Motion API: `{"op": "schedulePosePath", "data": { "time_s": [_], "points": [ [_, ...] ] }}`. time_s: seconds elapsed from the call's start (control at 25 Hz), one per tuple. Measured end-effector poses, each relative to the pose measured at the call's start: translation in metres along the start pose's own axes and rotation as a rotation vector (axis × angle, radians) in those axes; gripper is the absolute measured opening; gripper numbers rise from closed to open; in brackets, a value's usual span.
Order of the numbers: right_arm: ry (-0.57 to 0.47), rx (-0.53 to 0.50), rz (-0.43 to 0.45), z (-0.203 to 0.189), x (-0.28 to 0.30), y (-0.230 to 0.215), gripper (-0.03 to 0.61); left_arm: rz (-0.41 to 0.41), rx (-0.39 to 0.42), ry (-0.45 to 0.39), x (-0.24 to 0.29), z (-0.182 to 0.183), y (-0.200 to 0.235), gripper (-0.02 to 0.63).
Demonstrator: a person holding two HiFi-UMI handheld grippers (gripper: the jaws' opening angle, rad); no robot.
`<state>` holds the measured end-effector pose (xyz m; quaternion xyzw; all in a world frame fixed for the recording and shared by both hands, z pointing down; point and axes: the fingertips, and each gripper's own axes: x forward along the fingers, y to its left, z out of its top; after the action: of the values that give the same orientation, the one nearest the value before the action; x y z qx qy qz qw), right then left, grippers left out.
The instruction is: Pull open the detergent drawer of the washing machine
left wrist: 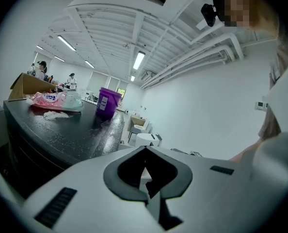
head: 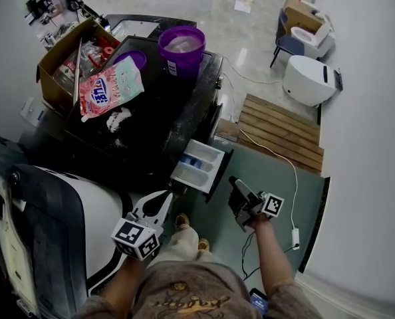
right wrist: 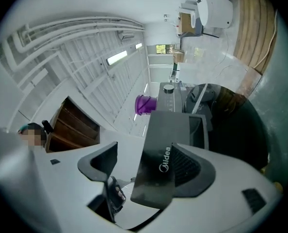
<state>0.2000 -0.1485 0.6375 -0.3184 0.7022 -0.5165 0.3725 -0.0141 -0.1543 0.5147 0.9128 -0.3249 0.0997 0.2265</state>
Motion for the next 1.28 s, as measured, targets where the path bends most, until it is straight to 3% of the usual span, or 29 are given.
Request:
{"op": "schedulePosePath", "data": {
  "time_s": [0.4, 0.6, 0.72, 0.92, 1.16, 1.28],
  "points": [
    [0.018, -0.248, -0.027, 0.03, -0.016, 0.094, 0.331, -0.074, -0.003, -0.018, 0.012, 0.024, -0.025, 0.021],
    [-0.034, -0.371, -0.062, 0.039, -0.018, 0.135, 0.316, -0.106, 0.013, -0.028, 0.02, 0.043, -0.033, 0.021],
    [-0.077, -0.455, -0.138, 0.04, -0.022, 0.149, 0.311, -0.124, 0.025, -0.036, 0.024, 0.052, -0.038, 0.021],
    [-0.077, -0.604, -0.375, 0.032, -0.038, 0.148, 0.269, -0.136, 0.033, -0.051, 0.03, 0.061, -0.042, 0.021],
    [-0.072, -0.803, -0.466, 0.021, -0.04, 0.169, 0.209, -0.148, 0.096, -0.064, 0.039, 0.063, -0.047, 0.022],
    [-0.056, -0.935, -0.545, 0.02, -0.042, 0.171, 0.15, -0.147, 0.11, -0.077, 0.042, 0.064, -0.048, 0.021]
  ]
}}
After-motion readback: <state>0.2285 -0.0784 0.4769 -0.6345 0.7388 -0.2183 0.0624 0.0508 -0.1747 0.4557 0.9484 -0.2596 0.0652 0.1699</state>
